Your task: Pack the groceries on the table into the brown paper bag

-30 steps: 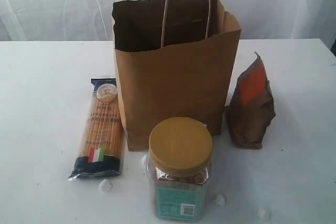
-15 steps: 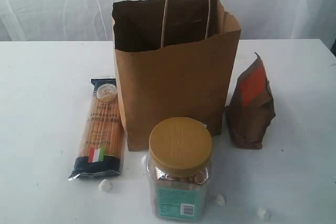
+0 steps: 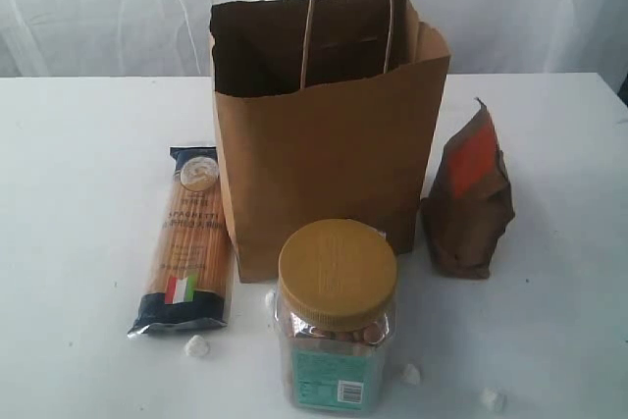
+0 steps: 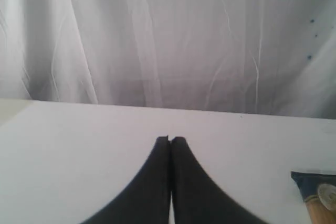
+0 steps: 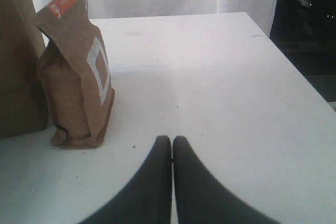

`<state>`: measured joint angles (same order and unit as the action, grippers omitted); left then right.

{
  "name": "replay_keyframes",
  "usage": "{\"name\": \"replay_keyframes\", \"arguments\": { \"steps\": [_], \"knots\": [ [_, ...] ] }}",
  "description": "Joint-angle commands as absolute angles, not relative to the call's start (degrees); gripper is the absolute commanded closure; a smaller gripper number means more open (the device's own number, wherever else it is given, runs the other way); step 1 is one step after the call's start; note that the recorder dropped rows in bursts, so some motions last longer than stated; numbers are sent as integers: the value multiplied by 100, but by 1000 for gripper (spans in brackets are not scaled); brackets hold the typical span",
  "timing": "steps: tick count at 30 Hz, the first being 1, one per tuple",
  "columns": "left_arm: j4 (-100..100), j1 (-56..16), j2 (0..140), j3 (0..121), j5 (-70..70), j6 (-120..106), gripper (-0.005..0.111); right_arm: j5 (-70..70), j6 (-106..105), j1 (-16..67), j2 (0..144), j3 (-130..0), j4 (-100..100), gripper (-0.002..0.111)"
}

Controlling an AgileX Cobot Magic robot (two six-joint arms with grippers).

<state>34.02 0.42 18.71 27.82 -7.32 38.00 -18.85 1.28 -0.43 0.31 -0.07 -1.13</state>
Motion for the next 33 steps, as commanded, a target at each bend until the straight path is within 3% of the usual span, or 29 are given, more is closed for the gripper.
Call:
{"name": "replay_keyframes", "arguments": {
  "steps": [1, 9, 19, 27, 33],
  "knots": [
    [3475, 0, 1679, 2291, -407, 4564, 107, -1836, 131, -39, 0, 0, -106, 108],
    [3725, 0, 589, 2124, -272, 4952, 107, -1836, 131, -39, 0, 0, -106, 108],
    [4179, -10, 340, 1925, -3095, 5715, 107, -1836, 131, -39, 0, 0, -96, 108],
    [4514, -10, 408, 700, -1839, 7403, 107, -1836, 131, -39, 0, 0, -96, 108],
    [4970, -10, 559, 0, -2090, 9065, 107, -1836, 131, -39, 0, 0, -96, 108]
  ]
}}
